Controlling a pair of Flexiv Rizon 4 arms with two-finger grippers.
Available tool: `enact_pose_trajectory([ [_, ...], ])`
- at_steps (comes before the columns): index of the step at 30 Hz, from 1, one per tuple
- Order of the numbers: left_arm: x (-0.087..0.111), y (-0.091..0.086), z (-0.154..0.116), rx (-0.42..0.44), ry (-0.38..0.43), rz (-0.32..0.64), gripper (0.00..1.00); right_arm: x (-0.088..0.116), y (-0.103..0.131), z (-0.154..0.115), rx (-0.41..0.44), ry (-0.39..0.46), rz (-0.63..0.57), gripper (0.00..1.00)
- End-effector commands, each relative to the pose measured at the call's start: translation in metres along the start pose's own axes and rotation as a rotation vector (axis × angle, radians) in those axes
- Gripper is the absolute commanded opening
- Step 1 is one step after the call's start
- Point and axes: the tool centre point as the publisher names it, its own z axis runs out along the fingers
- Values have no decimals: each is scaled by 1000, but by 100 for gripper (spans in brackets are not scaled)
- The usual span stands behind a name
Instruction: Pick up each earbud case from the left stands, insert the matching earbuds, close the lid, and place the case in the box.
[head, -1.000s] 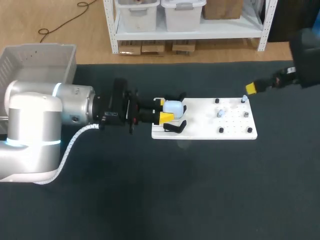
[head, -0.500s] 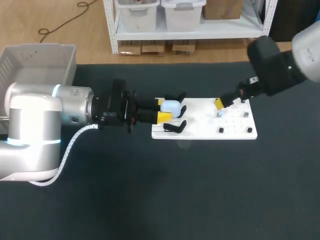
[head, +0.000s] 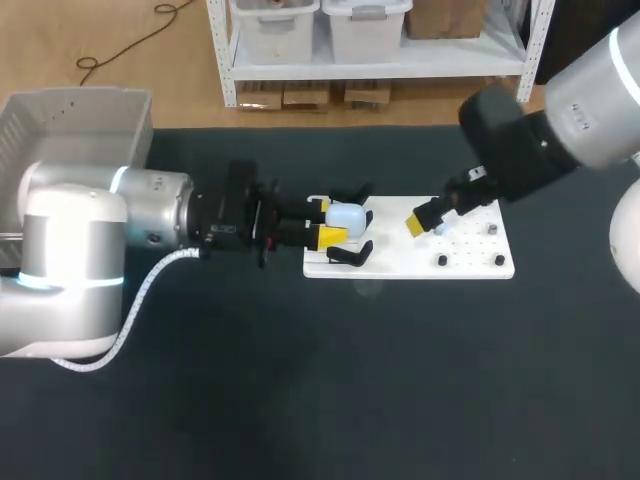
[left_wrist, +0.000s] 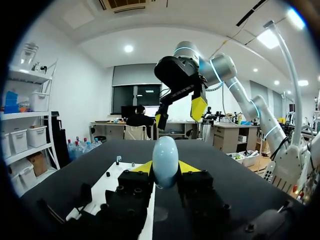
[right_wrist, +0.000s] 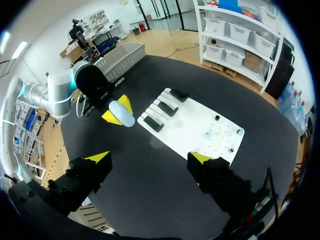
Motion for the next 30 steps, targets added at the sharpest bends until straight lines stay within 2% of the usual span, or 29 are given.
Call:
enact_pose_trajectory([
  [1, 2, 5, 3, 24, 1, 1, 0, 2, 6, 2, 8, 11, -5, 100],
  [7, 2, 6, 3, 20, 5, 8, 0, 4, 12, 7, 4, 32, -15, 100],
  [21, 2, 6, 3, 20, 5, 8, 0, -19, 36, 33, -30, 56, -50, 100],
  [30, 2, 6, 3, 20, 5, 8, 0, -29, 37, 51, -31, 79, -43, 100],
])
